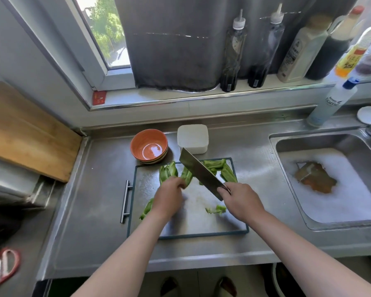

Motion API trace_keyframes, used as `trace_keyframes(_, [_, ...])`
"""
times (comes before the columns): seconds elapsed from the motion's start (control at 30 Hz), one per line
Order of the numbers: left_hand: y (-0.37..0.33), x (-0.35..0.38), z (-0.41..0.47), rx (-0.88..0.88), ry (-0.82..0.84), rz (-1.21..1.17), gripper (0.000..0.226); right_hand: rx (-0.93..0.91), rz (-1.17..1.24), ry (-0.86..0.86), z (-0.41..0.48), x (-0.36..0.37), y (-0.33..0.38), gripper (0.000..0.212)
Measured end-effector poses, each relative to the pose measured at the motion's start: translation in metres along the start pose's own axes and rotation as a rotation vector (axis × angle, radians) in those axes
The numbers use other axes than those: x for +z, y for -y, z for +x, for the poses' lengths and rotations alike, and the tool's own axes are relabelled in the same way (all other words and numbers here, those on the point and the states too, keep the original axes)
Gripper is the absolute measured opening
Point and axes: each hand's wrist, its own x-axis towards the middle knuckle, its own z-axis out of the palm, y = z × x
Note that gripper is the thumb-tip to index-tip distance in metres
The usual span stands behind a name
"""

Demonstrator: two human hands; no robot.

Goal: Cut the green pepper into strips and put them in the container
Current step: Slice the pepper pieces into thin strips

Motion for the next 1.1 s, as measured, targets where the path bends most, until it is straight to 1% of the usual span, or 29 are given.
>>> trace_keyframes(0.1, [0.043,-0.026,-0.015,-0.105,-0.159,0.001,0.033,-0.023,0.002,0.038,0.000,0.013,0.023,0.036])
trace_keyframes(0.13, [0.056,-0.032,-0.019,-0.155,-0.179,-0.010,0.032,-0.032,-0.002,0.054,0.000,0.018,0.032,0.034])
trace_keyframes(0.17, [0.067,-0.038,-0.023,-0.201,-0.165,-0.018,0.031,-0.043,-0.004,0.073,0.000,0.024,0.041,0.034])
trace_keyframes(0.23, [0.085,-0.046,-0.030,-0.255,-0.050,-0.018,0.029,-0.065,-0.005,0.110,-0.002,0.036,0.058,0.034])
trace_keyframes(0.3, [0.096,-0.051,-0.037,-0.258,0.077,-0.052,0.034,-0.068,-0.025,0.129,-0.004,0.048,0.071,0.036])
trace_keyframes(0.33, [0.100,-0.053,-0.040,-0.249,0.114,-0.071,0.039,-0.061,-0.037,0.131,-0.006,0.054,0.076,0.036])
trace_keyframes(0.4, [0.107,-0.055,-0.045,-0.240,0.156,-0.097,0.048,-0.046,-0.059,0.135,-0.008,0.064,0.084,0.036])
trace_keyframes(0.47, [0.113,-0.056,-0.049,-0.223,0.196,-0.068,0.051,-0.037,-0.082,0.140,-0.009,0.071,0.089,0.035])
trace_keyframes(0.53, [0.119,-0.055,-0.053,-0.196,0.193,-0.023,0.048,-0.029,-0.092,0.141,-0.011,0.076,0.094,0.035])
trace_keyframes(0.7, [0.121,-0.050,-0.056,-0.181,0.129,-0.038,0.032,0.009,-0.102,0.137,-0.019,0.084,0.101,0.035])
trace_keyframes(0.8, [0.122,-0.052,-0.060,-0.233,0.057,-0.152,0.015,0.032,-0.112,0.142,-0.024,0.090,0.097,0.036])
trace_keyframes(0.83, [0.123,-0.053,-0.062,-0.243,0.056,-0.215,0.015,0.039,-0.114,0.139,-0.026,0.091,0.095,0.036])
trace_keyframes(0.87, [0.124,-0.054,-0.064,-0.244,0.071,-0.261,0.021,0.043,-0.118,0.134,-0.027,0.092,0.093,0.036])
trace_keyframes(0.93, [0.125,-0.058,-0.071,-0.205,0.122,-0.282,0.032,0.049,-0.120,0.117,-0.029,0.092,0.091,0.034])
trace_keyframes(0.97, [0.126,-0.059,-0.073,-0.149,0.131,-0.250,0.034,0.050,-0.118,0.107,-0.029,0.091,0.091,0.034])
trace_keyframes(1.03, [0.132,-0.058,-0.075,0.045,0.112,-0.092,0.031,0.046,-0.109,0.085,-0.031,0.089,0.093,0.033])
trace_keyframes(1.1, [0.135,-0.056,-0.074,0.258,0.054,0.079,0.027,0.037,-0.108,0.067,-0.033,0.087,0.098,0.034])
